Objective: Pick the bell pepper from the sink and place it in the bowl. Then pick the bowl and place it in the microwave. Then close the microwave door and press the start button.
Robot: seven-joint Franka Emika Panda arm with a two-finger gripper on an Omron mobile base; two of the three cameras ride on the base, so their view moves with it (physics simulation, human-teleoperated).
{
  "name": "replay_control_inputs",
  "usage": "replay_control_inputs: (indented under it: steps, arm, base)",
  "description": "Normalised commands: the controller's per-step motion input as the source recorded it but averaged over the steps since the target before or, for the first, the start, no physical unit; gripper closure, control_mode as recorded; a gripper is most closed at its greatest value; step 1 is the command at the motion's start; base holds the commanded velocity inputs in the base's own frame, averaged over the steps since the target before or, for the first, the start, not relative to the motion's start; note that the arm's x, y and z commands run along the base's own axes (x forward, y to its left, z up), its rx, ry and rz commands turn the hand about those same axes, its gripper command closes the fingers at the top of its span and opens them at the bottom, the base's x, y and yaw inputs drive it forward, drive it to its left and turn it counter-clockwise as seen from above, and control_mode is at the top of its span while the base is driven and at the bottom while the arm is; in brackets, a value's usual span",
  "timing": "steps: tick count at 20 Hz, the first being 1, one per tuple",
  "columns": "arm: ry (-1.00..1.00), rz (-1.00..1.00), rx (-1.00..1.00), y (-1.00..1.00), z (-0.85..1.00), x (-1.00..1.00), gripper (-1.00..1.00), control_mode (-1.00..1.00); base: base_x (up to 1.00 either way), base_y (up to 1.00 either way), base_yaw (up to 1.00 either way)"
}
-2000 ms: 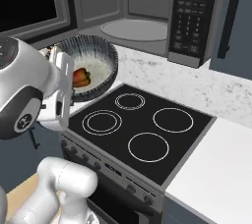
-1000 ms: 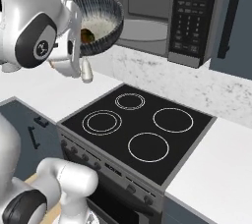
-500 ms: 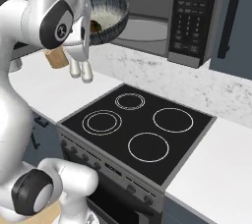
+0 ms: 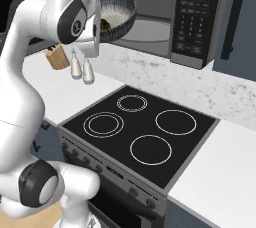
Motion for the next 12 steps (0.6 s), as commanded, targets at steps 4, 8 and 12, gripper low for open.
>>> replay_control_inputs:
  steps: [4,8,12]
  arm:
    - [0.00,0.00,0.00,-0.18,-0.08,0.36,1.00,-1.00]
    - [0.00,0.00,0.00,-0.09,-0.02,0.48,1.00,-1.00]
    - [0.00,0.00,0.00,0.00,-0.09,0.57,1.00,-1.00]
  base:
    - [0.00,0.00,0.00]
    - [0.00,0.00,0.00]
    - [0.00,0.00,0.00]
